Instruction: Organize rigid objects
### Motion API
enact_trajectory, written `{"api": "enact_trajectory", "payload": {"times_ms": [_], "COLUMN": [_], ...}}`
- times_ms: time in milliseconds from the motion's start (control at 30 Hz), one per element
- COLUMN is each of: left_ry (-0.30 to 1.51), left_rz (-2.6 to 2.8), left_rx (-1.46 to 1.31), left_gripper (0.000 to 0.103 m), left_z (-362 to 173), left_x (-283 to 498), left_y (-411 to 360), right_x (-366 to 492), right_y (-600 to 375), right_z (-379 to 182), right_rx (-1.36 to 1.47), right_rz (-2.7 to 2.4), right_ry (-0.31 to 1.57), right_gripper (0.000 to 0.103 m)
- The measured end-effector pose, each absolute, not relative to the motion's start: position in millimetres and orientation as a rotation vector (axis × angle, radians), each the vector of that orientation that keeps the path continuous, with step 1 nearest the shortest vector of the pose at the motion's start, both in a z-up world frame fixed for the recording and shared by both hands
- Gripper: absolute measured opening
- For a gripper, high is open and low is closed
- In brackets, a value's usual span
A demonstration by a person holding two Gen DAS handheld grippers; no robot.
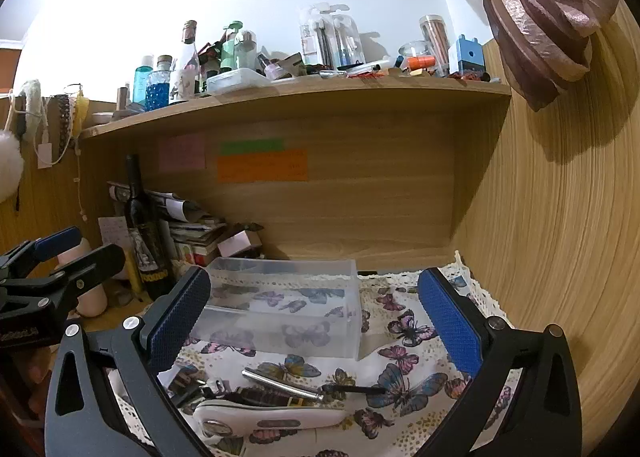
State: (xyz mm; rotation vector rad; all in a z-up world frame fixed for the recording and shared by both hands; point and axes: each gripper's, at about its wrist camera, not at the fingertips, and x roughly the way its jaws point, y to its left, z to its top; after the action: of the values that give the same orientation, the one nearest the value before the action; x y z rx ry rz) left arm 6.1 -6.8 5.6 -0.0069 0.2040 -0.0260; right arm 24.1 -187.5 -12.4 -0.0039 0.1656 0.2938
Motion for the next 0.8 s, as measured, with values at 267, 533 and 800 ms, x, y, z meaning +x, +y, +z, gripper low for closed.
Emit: {"api": "enact_trajectory", "payload": {"times_ms": [267, 533, 800], "left_ry": [0.204, 0.197, 0.181], "left_rz": [-0.026, -0.029, -0.038], "left_rx": [-0.009, -0.002, 0.0], "left_gripper": [0.103, 0.103, 0.103], "left_z": [4.6, 1.8, 1.1], "left_x": [6.5, 6.6, 3.2], "left_y": [-6.8, -8.1, -9.6], "right_x": [26.2, 26.3, 25.9], "right_y": [-184.9, -185.1, -184.8], "right_z": [-12.5, -11.4, -10.5], "right_rx": [-0.013, -0.008, -0.011], "right_rz": [0.292, 0.295, 0.3], "right_ry": [0.169, 0.169, 0.169], "right_gripper": [0.103, 0.103, 0.103]}}
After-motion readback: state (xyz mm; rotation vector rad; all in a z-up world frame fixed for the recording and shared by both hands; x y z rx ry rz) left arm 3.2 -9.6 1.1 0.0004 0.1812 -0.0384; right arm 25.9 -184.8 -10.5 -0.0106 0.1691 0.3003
